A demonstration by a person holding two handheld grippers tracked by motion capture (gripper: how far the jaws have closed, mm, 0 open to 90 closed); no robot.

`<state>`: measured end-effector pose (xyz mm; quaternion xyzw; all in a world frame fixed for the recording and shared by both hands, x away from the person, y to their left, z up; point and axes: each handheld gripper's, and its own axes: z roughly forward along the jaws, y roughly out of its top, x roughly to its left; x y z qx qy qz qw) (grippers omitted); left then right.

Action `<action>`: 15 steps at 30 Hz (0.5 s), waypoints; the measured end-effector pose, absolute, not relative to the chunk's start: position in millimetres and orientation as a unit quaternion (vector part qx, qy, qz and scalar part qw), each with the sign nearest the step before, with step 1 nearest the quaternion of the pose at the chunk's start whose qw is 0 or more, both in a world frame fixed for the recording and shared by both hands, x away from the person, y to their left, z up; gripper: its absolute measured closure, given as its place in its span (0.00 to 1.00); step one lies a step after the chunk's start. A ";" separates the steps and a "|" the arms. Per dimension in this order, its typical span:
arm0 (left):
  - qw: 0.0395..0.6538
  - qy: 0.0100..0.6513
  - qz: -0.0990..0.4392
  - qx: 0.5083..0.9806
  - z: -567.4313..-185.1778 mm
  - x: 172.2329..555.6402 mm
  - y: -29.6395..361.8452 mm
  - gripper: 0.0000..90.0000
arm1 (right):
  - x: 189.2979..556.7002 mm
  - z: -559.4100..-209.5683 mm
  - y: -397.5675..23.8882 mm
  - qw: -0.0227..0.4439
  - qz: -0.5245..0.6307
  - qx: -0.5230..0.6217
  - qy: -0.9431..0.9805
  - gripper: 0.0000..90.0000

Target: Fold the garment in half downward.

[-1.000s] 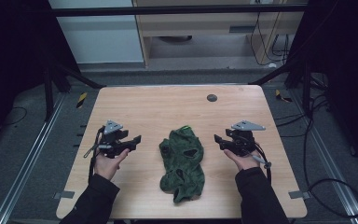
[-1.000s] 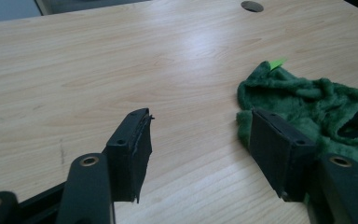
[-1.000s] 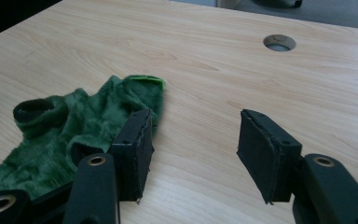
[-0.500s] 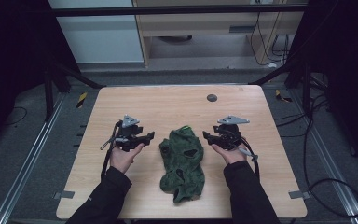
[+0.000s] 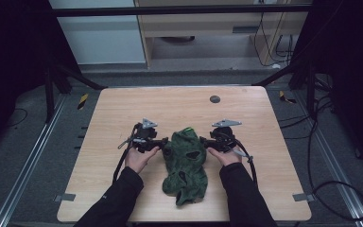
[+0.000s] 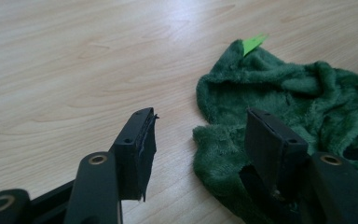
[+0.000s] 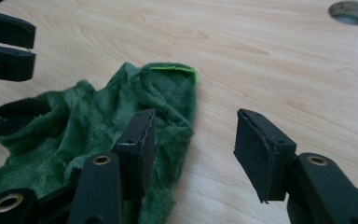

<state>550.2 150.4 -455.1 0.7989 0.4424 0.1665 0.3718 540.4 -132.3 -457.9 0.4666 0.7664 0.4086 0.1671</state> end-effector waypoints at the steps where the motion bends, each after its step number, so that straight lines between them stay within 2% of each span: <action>1: 0.368 0.441 0.165 0.802 -457.6 551.8 149.2 0.48 | 540.7 -459.6 -131.1 0.164 0.408 0.467 0.767 0.53; 8: 0.355 0.445 0.152 0.808 -471.6 558.2 141.4 0.49 | 544.3 -470.7 -125.1 0.149 0.399 0.470 0.773 0.54; 15: 0.351 0.454 0.125 0.809 -481.5 561.5 139.7 0.56 | 547.0 -482.7 -121.4 0.134 0.384 0.467 0.785 0.59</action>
